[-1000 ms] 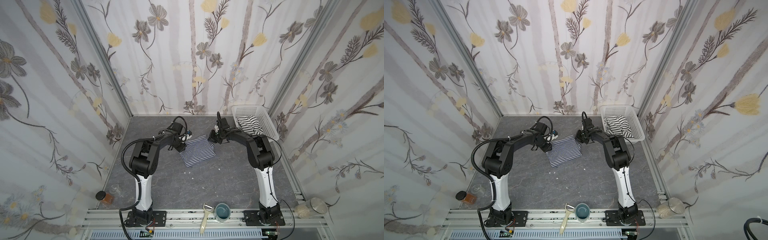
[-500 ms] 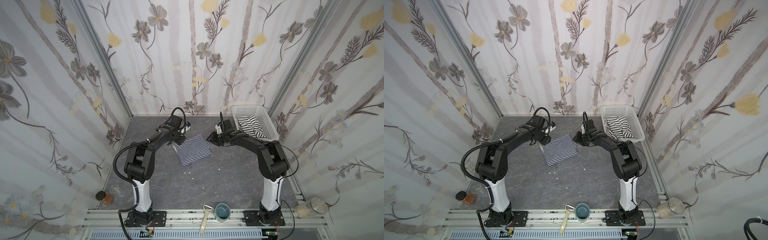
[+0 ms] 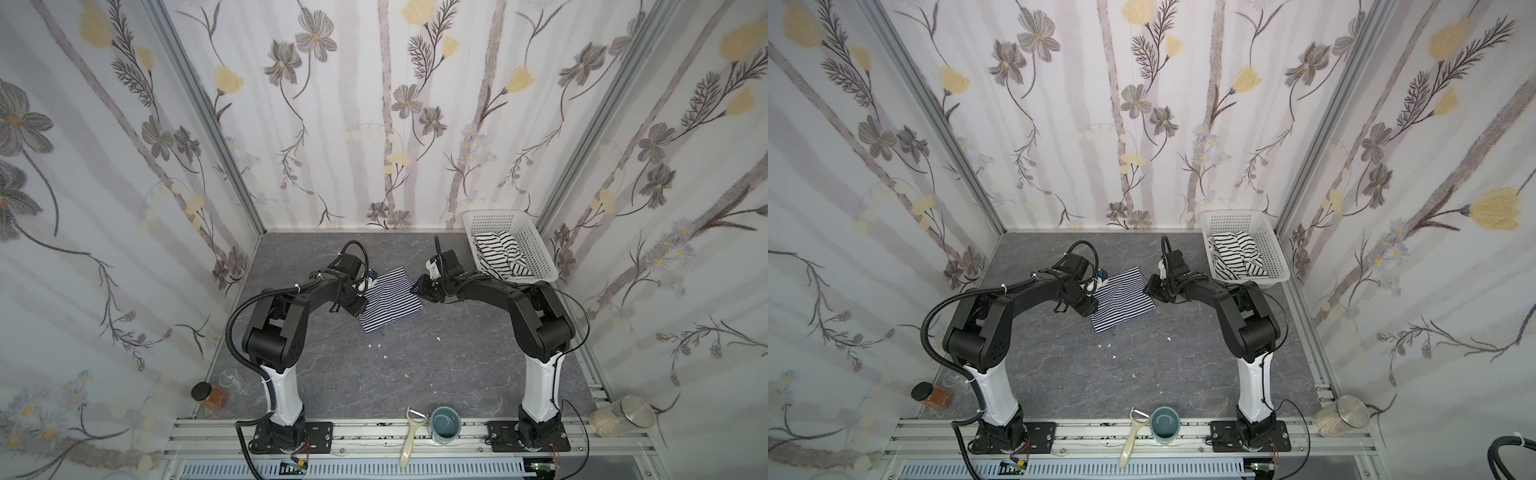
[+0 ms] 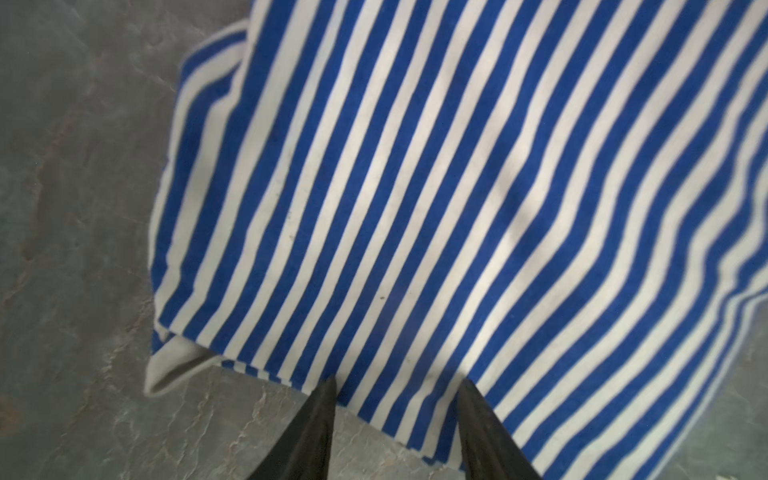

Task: Fold and stack the tank tops

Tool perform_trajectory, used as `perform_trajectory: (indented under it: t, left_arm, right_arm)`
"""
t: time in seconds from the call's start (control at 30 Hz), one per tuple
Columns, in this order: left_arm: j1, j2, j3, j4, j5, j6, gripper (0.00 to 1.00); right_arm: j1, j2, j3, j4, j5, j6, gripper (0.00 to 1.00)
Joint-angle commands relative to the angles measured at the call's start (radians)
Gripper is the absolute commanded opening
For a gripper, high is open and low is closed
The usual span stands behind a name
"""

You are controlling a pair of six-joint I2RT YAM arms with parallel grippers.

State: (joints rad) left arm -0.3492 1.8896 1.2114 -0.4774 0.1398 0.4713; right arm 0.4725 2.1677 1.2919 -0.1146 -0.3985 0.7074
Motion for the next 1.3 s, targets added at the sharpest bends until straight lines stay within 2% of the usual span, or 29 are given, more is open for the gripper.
perform_trajectory:
  t: [0.0, 0.2, 0.4, 0.6, 0.7, 0.83, 0.9, 1.07, 1.27]
  left_arm:
    - [0.01, 0.009, -0.025, 0.056, -0.111, 0.013, 0.49]
    - [0.054, 0.001, -0.076, 0.116, -0.265, 0.094, 0.49]
    - [0.09, -0.007, -0.08, 0.212, -0.394, 0.163, 0.5]
    - [0.066, -0.079, -0.006, 0.206, -0.325, 0.1, 0.57]
    - [0.017, -0.101, 0.022, 0.201, -0.292, 0.066, 0.59]
    - [-0.065, -0.1, 0.056, 0.194, -0.193, 0.027, 0.6]
    - [-0.107, -0.078, 0.076, 0.193, -0.147, 0.018, 0.6]
    - [-0.193, 0.028, 0.169, 0.192, -0.13, 0.027, 0.6]
    - [-0.216, 0.146, 0.279, 0.192, -0.058, -0.002, 0.6]
  right_arm:
    - [0.019, -0.019, -0.035, 0.059, -0.01, 0.032, 0.37]
    - [0.081, -0.045, -0.093, 0.091, -0.029, 0.059, 0.37]
    - [0.146, -0.072, -0.145, 0.192, -0.156, 0.124, 0.38]
    - [0.139, -0.2, -0.227, 0.211, -0.123, 0.139, 0.4]
    - [0.109, -0.253, -0.272, 0.212, -0.091, 0.141, 0.41]
    - [0.065, -0.314, -0.335, 0.225, -0.039, 0.154, 0.41]
    - [0.046, -0.341, -0.363, 0.226, -0.014, 0.157, 0.41]
    - [0.018, -0.391, -0.415, 0.234, 0.011, 0.161, 0.41]
    - [0.006, -0.433, -0.469, 0.255, 0.022, 0.176, 0.41]
